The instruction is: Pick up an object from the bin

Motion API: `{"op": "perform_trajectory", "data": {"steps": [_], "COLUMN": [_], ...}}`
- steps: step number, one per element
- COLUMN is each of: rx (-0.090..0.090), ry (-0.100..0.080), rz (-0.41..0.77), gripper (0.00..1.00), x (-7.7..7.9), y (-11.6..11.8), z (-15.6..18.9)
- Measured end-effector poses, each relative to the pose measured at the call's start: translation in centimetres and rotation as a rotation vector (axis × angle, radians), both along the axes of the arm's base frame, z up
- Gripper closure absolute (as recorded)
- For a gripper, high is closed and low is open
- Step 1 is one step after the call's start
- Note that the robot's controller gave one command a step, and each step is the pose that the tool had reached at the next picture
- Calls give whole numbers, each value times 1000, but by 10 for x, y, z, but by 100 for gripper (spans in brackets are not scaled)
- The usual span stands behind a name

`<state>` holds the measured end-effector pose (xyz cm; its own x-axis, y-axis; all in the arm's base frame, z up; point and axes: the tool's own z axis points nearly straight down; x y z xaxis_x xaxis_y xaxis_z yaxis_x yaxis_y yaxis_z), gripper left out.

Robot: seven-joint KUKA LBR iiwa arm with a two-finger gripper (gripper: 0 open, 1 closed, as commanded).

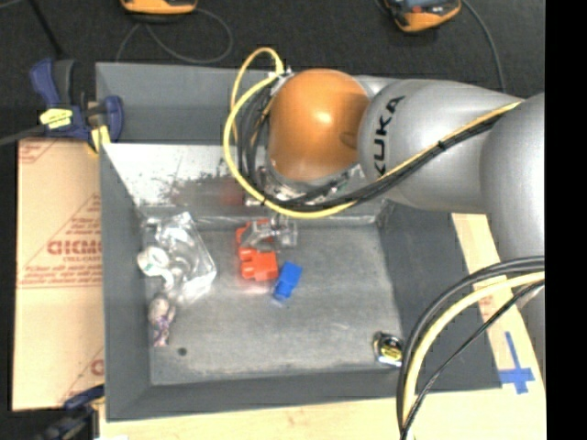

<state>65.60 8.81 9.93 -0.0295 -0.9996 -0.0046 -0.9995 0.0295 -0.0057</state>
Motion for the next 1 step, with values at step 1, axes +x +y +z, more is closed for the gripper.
{"op": "perform_trajectory", "data": {"steps": [1], "rx": [-2], "ry": [-6], "rz": [-8], "gripper": [100], "x": [3], "y": [0], "z": [95]}}
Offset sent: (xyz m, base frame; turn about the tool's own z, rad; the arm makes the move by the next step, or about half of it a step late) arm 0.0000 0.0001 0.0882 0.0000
